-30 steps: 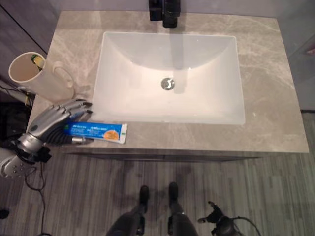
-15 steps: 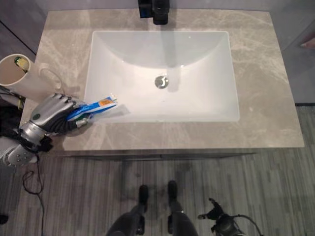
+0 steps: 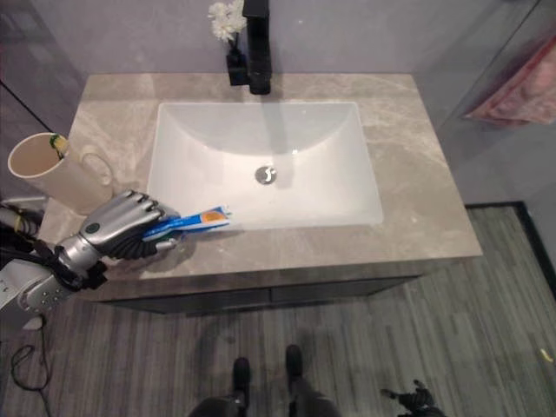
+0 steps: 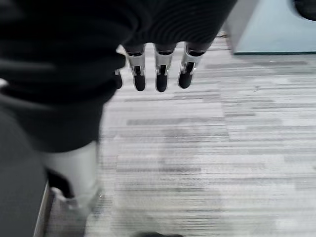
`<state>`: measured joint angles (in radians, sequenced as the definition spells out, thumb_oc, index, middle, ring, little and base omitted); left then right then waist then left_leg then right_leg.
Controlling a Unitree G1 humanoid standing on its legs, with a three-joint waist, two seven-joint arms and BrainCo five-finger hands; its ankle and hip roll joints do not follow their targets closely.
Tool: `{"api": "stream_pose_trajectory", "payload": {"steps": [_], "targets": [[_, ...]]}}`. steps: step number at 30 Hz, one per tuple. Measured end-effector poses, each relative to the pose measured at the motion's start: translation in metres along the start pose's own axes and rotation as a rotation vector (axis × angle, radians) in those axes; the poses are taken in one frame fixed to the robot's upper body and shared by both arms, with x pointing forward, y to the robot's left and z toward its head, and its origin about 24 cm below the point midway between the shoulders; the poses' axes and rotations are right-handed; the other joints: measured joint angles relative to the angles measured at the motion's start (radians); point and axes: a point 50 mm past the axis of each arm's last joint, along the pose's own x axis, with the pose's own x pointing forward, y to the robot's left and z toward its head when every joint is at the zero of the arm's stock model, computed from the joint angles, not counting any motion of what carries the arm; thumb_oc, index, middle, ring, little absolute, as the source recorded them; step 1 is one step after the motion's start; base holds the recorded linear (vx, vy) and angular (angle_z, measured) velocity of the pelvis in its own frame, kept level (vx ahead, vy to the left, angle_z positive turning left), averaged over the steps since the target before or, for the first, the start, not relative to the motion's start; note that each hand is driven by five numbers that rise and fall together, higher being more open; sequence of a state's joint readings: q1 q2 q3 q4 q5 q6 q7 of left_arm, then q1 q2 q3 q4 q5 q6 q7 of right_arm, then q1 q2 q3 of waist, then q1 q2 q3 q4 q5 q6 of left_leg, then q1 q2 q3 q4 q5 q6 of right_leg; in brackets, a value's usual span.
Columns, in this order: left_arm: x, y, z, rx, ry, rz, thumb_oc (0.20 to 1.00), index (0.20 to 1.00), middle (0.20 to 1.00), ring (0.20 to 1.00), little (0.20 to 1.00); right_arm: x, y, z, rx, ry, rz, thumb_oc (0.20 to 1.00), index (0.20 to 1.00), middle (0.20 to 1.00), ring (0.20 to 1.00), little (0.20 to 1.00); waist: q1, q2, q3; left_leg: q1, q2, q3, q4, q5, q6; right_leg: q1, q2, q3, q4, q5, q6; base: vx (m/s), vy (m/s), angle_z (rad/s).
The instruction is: Put brush and paste in cup on sink, flatten towel.
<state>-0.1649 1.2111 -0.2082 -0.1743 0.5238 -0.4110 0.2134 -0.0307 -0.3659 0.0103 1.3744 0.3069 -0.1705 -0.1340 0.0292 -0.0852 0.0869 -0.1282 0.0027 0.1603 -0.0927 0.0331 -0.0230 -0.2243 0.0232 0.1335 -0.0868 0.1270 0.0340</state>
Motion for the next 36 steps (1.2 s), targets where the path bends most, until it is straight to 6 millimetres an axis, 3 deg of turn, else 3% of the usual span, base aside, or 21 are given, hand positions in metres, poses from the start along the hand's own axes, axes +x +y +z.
{"api": "stream_pose_trajectory", "payload": {"steps": [3,6,7,8,9,11,13,15,19,21,23,25,28,32,36], "targets": [[0.003,0.012,0.004,0.038,-0.027,0.050,0.200,0.200,0.200,0.200,0.200,0.002,-0.029,0.012,0.119,-0.057,-0.079,1.000,1.000,1.000,1.000,1.000,-0.015,-0.001,-0.028,0.032,0.001,0.018,0.000,-0.008,0.005,0.025,0.005,0.024,0.000,0.002,-0.002,0.01,-0.014,-0.19],[0.002,0.025,0.000,0.091,-0.003,0.143,0.200,0.200,0.200,0.200,0.200,-0.009,-0.056,0.071,0.190,-0.344,-0.151,1.000,1.000,1.000,1.000,1.000,-0.057,0.006,-0.060,0.058,0.002,0.040,0.000,-0.016,0.005,0.044,0.009,0.040,0.000,0.003,-0.001,0.04,0.014,-0.22],[0.001,0.027,-0.003,0.099,0.026,0.199,0.200,0.200,0.200,0.200,0.200,-0.032,-0.070,0.110,0.203,-0.568,-0.173,1.000,1.000,1.000,1.000,1.000,-0.062,0.020,-0.067,0.075,0.004,0.051,-0.001,-0.022,0.006,0.056,0.011,0.057,0.000,0.005,0.000,0.04,0.012,-0.30],[0.001,0.029,-0.004,0.107,0.036,0.224,0.200,0.200,0.200,0.200,0.200,-0.044,-0.078,0.125,0.180,-0.664,-0.196,1.000,1.000,1.000,1.000,1.000,-0.069,0.030,-0.081,0.076,0.004,0.055,-0.002,-0.024,0.008,0.057,0.011,0.060,0.000,0.005,-0.001,0.02,0.009,-0.31],[0.002,0.035,-0.003,0.125,0.045,0.295,0.200,0.200,0.200,0.200,0.200,-0.072,-0.091,0.169,0.132,-0.878,-0.269,1.000,1.000,1.000,1.000,1.000,-0.097,0.036,-0.109,0.081,0.004,0.063,-0.005,-0.030,0.007,0.056,0.011,0.062,0.000,0.001,-0.003,0.00,0.003,-0.12],[0.003,0.048,0.002,0.137,0.044,0.422,0.200,0.200,0.200,0.200,0.200,-0.118,-0.114,0.210,0.090,-1.154,-0.428,1.000,1.000,1.000,1.000,1.000,-0.099,0.048,-0.123,0.095,0.006,0.067,-0.004,-0.032,0.010,0.070,0.014,0.066,0.000,0.003,-0.001,-0.01,-0.007,-0.10],[0.008,0.057,0.007,0.156,0.014,0.492,0.200,0.200,0.200,0.200,0.200,-0.140,-0.125,0.228,0.054,-1.259,-0.528,1.000,1.000,1.000,1.000,1.000,-0.099,0.043,-0.144,0.096,0.008,0.068,-0.004,-0.032,0.011,0.071,0.016,0.068,0.000,0.003,-0.002,0.01,0.002,-0.03],[0.012,0.066,0.011,0.169,-0.013,0.557,0.200,0.200,0.200,0.200,0.200,-0.156,-0.121,0.242,0.040,-1.353,-0.556,1.000,1.000,1.000,1.000,1.000,-0.098,0.033,-0.158,0.101,0.011,0.067,0.000,-0.029,0.015,0.076,0.017,0.065,0.000,0.004,-0.005,0.00,0.000,0.00],[0.023,0.077,0.014,0.169,-0.034,0.632,0.200,0.200,0.200,0.200,0.200,-0.202,-0.066,0.278,-0.201,-1.643,-0.306,1.000,1.000,1.000,1.000,1.000,-0.091,0.036,-0.167,0.108,0.008,0.065,-0.003,-0.030,0.015,0.085,0.014,0.064,0.000,0.003,-0.003,-0.02,-0.009,0.01],[0.029,0.079,0.018,0.163,-0.061,0.640,0.200,0.200,0.200,0.200,0.200,-0.213,-0.031,0.289,-0.254,-1.706,-0.060,1.000,1.000,1.000,1.000,1.000,-0.083,0.030,-0.175,0.109,0.008,0.063,-0.001,-0.029,0.014,0.086,0.014,0.061,0.000,0.004,-0.003,-0.04,-0.028,0.04],[0.039,0.079,0.022,0.124,-0.096,0.637,0.200,0.200,0.200,0.200,0.200,-0.215,0.009,0.292,-0.248,-1.667,0.284,1.000,1.000,1.000,1.000,1.000,-0.070,0.022,-0.180,0.108,0.009,0.063,0.000,-0.027,0.012,0.086,0.015,0.057,0.000,0.004,-0.004,-0.03,-0.021,0.08],[0.043,0.078,0.023,0.104,-0.106,0.630,0.200,0.200,0.200,0.200,0.200,-0.221,0.036,0.290,-0.291,-1.630,0.506,1.000,1.000,1.000,1.000,1.000,-0.049,0.022,-0.180,0.110,0.008,0.060,0.000,-0.025,0.010,0.089,0.014,0.052,0.000,0.007,-0.007,-0.03,-0.011,0.07],[0.048,0.079,0.027,0.089,-0.124,0.635,0.200,0.200,0.200,0.200,0.200,-0.249,0.078,0.289,-0.252,-1.639,0.838,1.000,1.000,1.000,1.000,1.000,-0.023,0.022,-0.179,0.116,0.010,0.050,0.000,-0.024,0.009,0.099,0.014,0.046,0.000,0.006,-0.007,0.01,-0.001,0.09],[0.049,0.078,0.026,0.079,-0.119,0.640,0.200,0.200,0.200,0.200,0.200,-0.291,0.114,0.293,-0.035,-1.663,1.160,1.000,1.000,1.000,1.000,1.000,0.005,0.028,-0.172,0.127,0.011,0.040,0.000,-0.025,0.009,0.114,0.013,0.030,0.000,-0.002,-0.007,0.01,-0.002,0.08],[0.051,0.072,0.028,0.052,-0.126,0.633,0.200,0.200,0.200,0.200,0.200,-0.324,0.127,0.298,0.099,-1.701,1.332,1.000,1.000,1.000,1.000,1.000,0.033,0.033,-0.168,0.128,0.011,0.036,0.000,-0.025,0.009,0.116,0.012,0.025,0.000,-0.007,-0.001,0.01,0.011,0.04]]}}
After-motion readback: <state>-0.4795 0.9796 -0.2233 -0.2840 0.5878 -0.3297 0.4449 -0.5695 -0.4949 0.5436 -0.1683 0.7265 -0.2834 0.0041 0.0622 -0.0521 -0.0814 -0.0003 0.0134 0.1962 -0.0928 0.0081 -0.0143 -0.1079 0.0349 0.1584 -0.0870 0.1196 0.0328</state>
